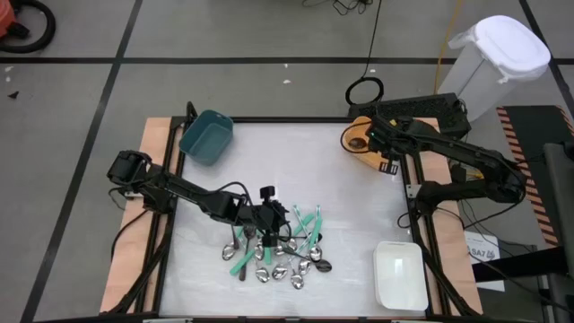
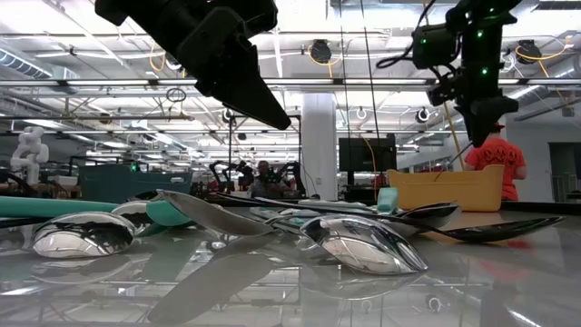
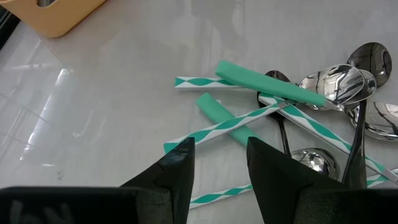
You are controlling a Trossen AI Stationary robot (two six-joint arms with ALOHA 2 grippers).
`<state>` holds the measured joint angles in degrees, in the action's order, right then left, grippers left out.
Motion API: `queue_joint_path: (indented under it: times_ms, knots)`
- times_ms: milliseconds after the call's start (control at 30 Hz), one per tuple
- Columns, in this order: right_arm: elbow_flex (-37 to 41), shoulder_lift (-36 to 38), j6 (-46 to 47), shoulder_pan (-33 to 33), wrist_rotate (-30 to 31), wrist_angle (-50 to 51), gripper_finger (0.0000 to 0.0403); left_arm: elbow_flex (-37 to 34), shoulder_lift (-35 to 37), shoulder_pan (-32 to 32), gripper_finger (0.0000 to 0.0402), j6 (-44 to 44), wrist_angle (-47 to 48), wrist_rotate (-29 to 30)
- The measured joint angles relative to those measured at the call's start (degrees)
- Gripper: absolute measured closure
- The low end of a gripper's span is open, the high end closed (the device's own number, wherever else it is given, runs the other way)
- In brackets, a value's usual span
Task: Sort silverware by color (type)
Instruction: Put the black spoon into the yellow bin
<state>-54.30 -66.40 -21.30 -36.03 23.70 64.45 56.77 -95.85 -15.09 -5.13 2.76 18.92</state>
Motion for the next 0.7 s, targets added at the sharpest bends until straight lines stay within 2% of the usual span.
queue_joint_path:
  times_ms: [233, 333, 467, 700]
  knots:
    - [0.00, -2.88, 0.26, -0.87, 0.28, -0.05, 0.0302, 0.00, 0.00, 0.00, 0.0254, 0.22, -0.02, 0.00]
    - [0.00, -3.56, 0.44, -0.87, 2.18, -0.56, 0.0286, 0.00, 0.00, 0.00, 0.0254, 0.31, -0.02, 0.00]
    - [0.00, -3.61, 1.34, -0.62, 5.88, -1.33, 0.0251, 0.00, 0.00, 0.00, 0.0254, 0.33, -0.02, 0.00]
    - [-0.28, -0.54, 5.10, 2.98, 6.25, -1.27, 0.0184, 0.00, 0.00, 0.01, 0.0254, 0.33, -1.63, -0.33]
